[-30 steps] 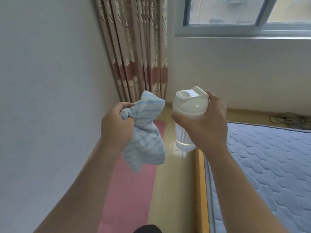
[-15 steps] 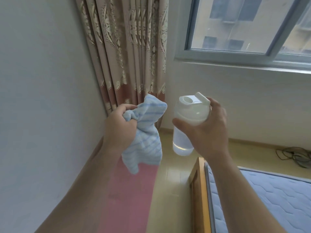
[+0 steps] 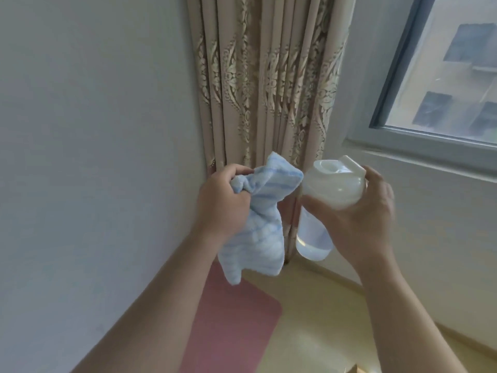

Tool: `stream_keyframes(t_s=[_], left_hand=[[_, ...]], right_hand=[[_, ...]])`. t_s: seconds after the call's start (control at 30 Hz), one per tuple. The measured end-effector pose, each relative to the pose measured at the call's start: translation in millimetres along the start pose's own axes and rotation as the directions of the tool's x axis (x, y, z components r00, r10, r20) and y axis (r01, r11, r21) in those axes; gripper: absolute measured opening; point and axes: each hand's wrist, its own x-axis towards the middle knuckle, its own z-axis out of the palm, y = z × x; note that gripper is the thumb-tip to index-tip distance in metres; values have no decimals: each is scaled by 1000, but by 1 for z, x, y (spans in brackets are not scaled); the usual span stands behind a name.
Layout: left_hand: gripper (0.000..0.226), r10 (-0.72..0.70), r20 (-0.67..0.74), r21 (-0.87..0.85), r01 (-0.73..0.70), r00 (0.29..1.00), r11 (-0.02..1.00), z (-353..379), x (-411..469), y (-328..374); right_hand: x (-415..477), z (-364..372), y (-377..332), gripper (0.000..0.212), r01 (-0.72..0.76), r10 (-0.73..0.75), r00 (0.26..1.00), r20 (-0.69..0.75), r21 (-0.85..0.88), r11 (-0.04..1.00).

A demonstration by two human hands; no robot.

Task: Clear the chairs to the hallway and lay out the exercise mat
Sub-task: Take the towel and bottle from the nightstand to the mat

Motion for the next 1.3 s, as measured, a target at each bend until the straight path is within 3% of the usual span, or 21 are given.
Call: stream_keyframes(t_s=[0.33,0.93,1.13,1.3], left_hand=[[34,-103,-200,99,125,974,987,49,78,0],[36,-206,-452,132,293,868,947,76,230,-69],[35,-209,-536,174,350,818,920,88,266,-78],[36,-203,-641,192,411,740,891,122,297,-81]], right_hand=[[126,59,35,96,28,-52,976,210,117,993],[273,227,55,99,138,-213,886,412,205,969],[316,269,70,98,159,-283,839,465,288,944],[364,308,90,96,161,-366,750,551,385,909]])
